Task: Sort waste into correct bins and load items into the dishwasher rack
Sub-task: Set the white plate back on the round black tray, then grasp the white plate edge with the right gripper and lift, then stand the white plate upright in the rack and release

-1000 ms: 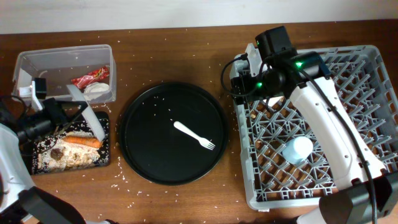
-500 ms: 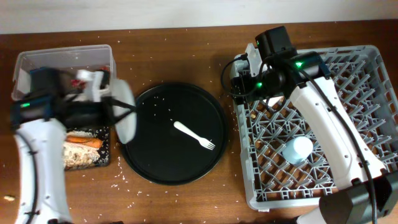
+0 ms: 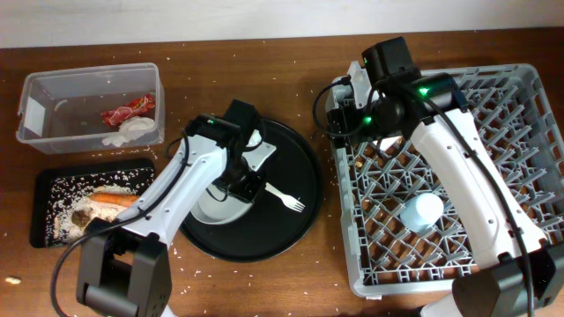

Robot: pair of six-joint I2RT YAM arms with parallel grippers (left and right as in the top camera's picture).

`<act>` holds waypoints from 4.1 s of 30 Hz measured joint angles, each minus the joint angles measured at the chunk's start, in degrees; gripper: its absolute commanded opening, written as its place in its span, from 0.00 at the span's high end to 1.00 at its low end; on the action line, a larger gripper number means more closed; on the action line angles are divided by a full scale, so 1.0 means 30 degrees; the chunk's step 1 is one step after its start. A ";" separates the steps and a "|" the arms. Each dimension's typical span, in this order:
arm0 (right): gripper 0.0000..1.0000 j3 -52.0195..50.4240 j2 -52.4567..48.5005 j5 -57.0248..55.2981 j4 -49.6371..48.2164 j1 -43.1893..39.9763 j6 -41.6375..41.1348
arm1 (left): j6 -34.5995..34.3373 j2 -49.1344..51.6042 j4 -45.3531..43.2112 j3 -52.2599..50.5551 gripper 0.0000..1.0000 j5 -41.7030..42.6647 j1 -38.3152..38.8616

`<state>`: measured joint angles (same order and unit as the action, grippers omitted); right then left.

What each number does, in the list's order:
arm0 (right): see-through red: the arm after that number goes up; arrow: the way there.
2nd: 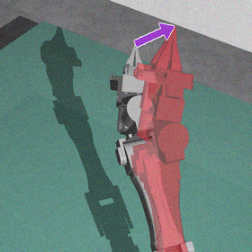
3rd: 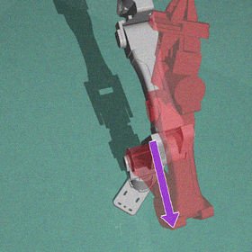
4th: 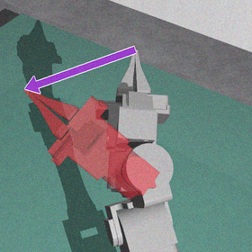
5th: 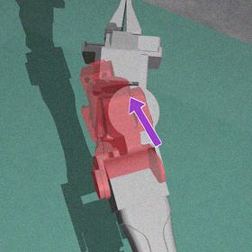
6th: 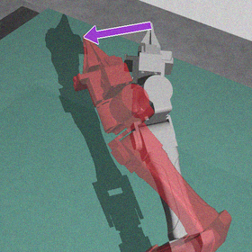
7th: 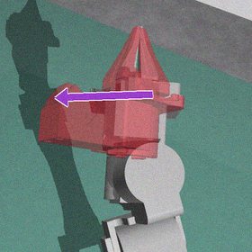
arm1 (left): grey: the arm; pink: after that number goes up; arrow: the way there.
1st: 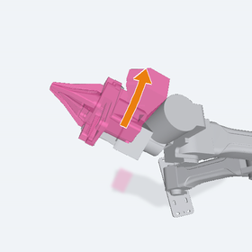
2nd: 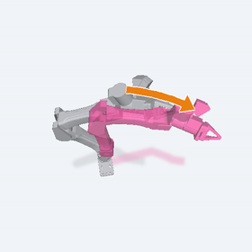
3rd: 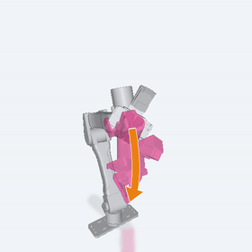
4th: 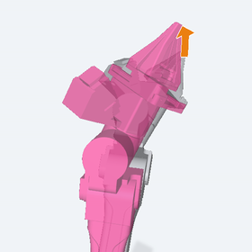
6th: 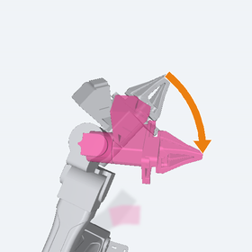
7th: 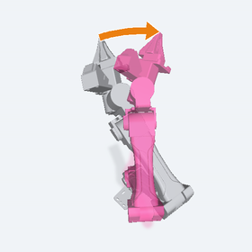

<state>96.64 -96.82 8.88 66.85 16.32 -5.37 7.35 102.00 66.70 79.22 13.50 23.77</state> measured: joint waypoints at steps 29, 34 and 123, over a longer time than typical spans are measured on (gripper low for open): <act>0.41 0.0022 -0.8684 -0.0597 -0.2637 0.8342 -0.9814 | -0.4983 -0.1858 -0.1173 0.6186 0.22 -0.0780 -0.9340; 0.50 0.0022 -0.9034 -0.0743 -0.3060 0.8677 -1.0200 | -0.4983 -0.1858 -0.1173 0.6164 0.22 -0.1224 -0.9347; 0.96 -0.6069 0.2040 -1.6888 -0.6047 -0.4903 0.0590 | -0.5136 -0.1858 -0.1195 0.6054 0.01 -0.1530 -0.9340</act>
<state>78.43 -90.70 -41.78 48.71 1.61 -3.60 -8.05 96.42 63.11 97.38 8.91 -4.25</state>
